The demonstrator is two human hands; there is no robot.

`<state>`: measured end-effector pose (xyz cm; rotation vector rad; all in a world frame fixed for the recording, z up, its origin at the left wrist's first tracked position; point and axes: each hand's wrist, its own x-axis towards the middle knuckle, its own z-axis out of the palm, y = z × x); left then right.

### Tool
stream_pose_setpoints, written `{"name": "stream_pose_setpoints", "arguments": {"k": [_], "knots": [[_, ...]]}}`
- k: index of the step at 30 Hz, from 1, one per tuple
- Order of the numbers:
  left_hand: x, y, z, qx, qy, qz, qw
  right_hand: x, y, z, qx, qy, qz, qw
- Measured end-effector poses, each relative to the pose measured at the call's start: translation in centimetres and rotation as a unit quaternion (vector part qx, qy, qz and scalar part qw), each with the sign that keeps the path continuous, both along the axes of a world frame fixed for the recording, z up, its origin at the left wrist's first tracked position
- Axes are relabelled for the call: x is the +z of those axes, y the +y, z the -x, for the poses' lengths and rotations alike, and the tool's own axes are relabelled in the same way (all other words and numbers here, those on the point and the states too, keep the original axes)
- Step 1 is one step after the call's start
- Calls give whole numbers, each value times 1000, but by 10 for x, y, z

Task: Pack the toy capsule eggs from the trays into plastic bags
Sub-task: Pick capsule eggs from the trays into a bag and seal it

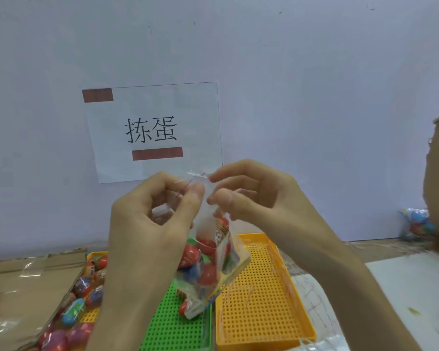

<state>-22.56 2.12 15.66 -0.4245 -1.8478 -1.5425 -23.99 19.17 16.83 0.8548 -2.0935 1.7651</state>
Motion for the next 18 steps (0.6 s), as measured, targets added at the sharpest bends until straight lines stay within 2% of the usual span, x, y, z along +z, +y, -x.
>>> {"name": "stream_pose_setpoints", "arguments": {"k": [5,9,13,18], "knots": [[0,-1,-1,-1,4,2,1000,0,-2,3,-29,18,68,997],[1,-3,-3,9,13,10,1000,0,-4,-1,-1,7,17,1000],[0,-2,-2,1,9,15,1000,-5,-8,1,-34,17,38,999],[-1,-3,1,-31,-4,-11,999,-4,-5,1,-12,15,44,999]]}}
